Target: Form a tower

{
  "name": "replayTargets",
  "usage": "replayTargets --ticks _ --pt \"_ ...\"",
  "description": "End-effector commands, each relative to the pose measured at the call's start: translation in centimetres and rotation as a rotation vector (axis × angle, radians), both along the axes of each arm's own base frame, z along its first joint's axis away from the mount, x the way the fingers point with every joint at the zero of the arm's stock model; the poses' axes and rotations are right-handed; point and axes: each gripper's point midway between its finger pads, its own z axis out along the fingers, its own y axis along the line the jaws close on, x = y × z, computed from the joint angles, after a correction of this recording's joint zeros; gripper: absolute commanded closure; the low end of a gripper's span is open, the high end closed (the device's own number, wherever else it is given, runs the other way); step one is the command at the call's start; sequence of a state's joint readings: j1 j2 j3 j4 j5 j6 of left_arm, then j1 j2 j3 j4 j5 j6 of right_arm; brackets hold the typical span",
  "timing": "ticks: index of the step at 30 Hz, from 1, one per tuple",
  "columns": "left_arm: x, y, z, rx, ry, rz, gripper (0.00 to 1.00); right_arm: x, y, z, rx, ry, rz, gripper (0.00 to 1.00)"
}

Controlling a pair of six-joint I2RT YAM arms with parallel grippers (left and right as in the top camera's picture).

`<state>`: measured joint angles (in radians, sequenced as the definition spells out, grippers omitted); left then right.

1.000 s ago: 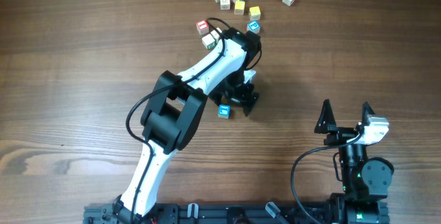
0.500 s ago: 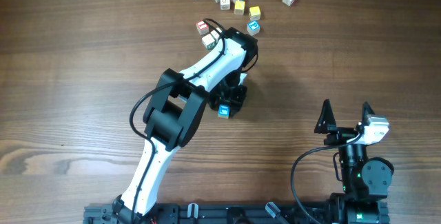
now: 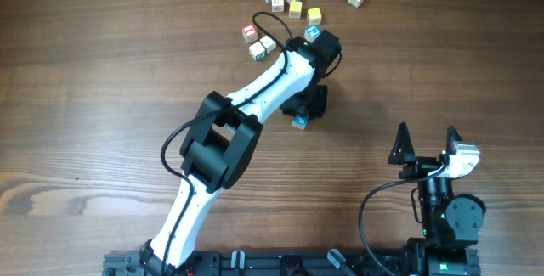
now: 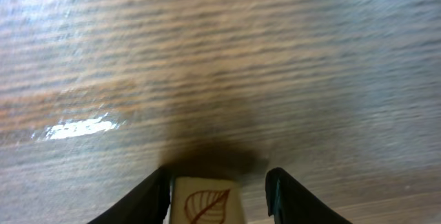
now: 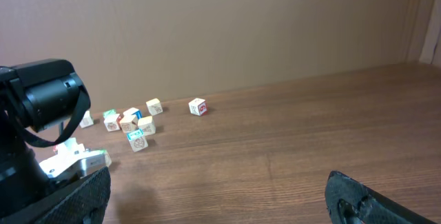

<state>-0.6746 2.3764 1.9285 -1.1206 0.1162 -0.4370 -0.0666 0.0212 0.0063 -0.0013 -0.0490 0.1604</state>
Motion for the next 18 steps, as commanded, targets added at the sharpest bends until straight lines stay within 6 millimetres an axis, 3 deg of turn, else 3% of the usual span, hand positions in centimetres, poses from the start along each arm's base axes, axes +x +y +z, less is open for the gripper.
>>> replayTargets --ticks 1,6,7,8,9,12,13,15,18 --pt "0.0 -0.2 -2.3 0.01 0.011 0.018 0.52 0.0 0.3 0.2 -0.001 -0.008 0.015 0.0" --pt "-0.3 -0.1 -2.2 0.009 0.025 0.011 0.5 0.0 0.3 0.2 -0.001 -0.008 0.016 0.0" --pt "-0.4 0.3 -2.3 0.023 0.03 -0.004 0.48 0.0 0.3 0.2 -0.001 -0.008 0.016 0.0" --pt "-0.4 0.8 -2.3 0.044 0.028 -0.028 0.38 0.0 0.3 0.2 -0.002 -0.008 0.016 0.0" --pt "-0.4 1.5 -2.3 0.066 0.024 -0.082 0.33 0.0 0.3 0.2 -0.001 -0.008 0.016 0.0" --pt "-1.2 2.4 -2.2 0.075 0.056 -0.276 0.32 0.0 0.3 0.2 -0.001 -0.008 0.016 0.0" --pt "-1.3 2.5 -2.1 0.074 0.061 -0.307 0.33 0.0 0.3 0.2 -0.002 -0.008 0.016 0.0" --pt "-1.4 2.6 -2.1 0.071 0.063 -0.353 0.51 0.0 0.3 0.2 -0.002 -0.008 0.016 0.0" --pt "-1.2 2.3 -2.2 0.064 0.05 -0.352 0.59 0.0 0.3 0.2 -0.001 -0.008 0.016 0.0"
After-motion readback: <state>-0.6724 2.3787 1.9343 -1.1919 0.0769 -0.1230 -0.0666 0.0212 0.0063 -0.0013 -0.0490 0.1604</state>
